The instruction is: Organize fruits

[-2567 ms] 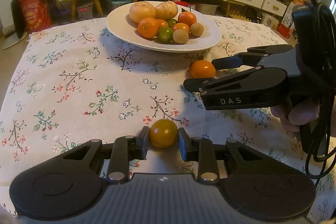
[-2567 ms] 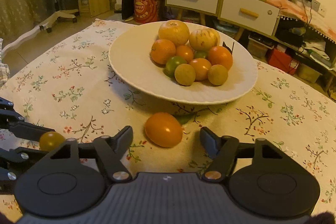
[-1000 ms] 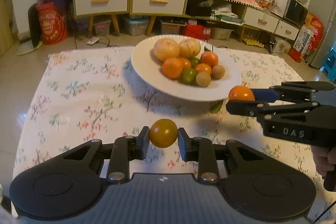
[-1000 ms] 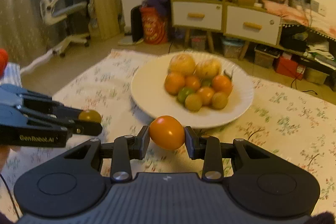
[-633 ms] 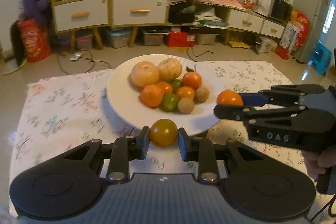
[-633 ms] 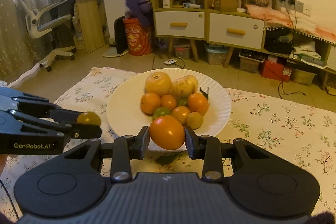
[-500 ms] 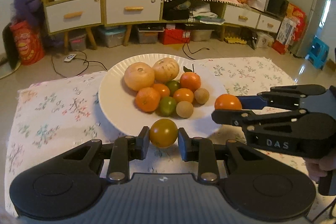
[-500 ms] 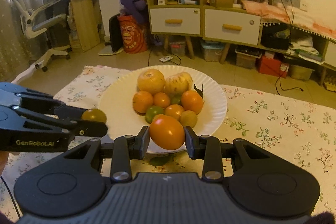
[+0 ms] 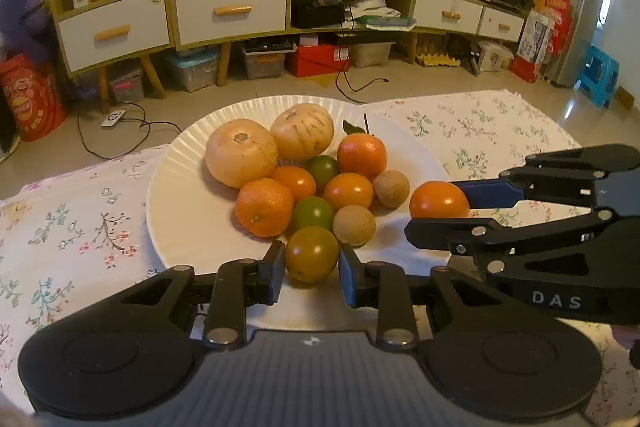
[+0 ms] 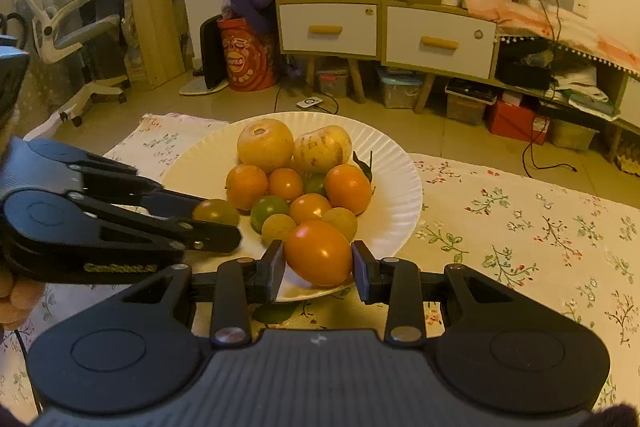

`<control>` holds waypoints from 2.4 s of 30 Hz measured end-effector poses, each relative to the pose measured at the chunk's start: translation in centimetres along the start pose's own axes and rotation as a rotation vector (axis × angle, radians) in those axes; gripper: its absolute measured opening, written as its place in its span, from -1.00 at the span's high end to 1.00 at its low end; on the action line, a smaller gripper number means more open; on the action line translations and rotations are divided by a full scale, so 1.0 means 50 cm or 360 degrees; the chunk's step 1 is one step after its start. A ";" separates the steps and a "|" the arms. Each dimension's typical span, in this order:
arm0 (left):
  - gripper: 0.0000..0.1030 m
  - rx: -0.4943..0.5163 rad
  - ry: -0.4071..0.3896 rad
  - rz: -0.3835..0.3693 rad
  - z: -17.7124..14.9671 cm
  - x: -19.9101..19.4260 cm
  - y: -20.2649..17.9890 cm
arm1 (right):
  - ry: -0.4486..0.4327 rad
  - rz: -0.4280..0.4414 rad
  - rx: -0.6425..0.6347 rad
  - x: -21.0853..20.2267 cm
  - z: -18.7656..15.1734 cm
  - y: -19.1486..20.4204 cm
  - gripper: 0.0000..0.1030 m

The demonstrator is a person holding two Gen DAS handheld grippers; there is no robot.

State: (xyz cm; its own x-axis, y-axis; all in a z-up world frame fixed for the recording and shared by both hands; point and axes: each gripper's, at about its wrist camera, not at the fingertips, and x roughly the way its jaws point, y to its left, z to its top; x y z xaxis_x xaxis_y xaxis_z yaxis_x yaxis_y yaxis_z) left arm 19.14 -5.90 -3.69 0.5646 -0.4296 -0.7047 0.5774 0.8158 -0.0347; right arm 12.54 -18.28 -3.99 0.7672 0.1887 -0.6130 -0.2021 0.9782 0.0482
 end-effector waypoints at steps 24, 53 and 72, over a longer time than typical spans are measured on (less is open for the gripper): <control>-0.07 -0.0043 -0.0023 0.0128 -0.012 -0.048 -0.018 | -0.0057 -0.0080 0.0042 -0.033 0.008 -0.020 -0.19; -0.71 -0.0253 0.0115 0.0370 -0.083 -0.227 -0.117 | 0.0220 -0.0397 0.0219 -0.184 -0.049 0.029 -0.94; -0.71 -0.0465 0.0194 0.0614 -0.073 -0.250 -0.102 | 0.0282 -0.0463 0.0239 -0.191 -0.025 0.062 -0.99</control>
State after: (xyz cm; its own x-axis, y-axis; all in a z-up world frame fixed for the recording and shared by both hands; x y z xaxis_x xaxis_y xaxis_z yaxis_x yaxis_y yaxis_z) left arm 7.00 -3.25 2.68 0.6216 -0.0412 -0.7823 0.1411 0.9882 0.0601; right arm 3.85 -17.15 1.03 0.6594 -0.1042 -0.7445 0.1107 0.9930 -0.0410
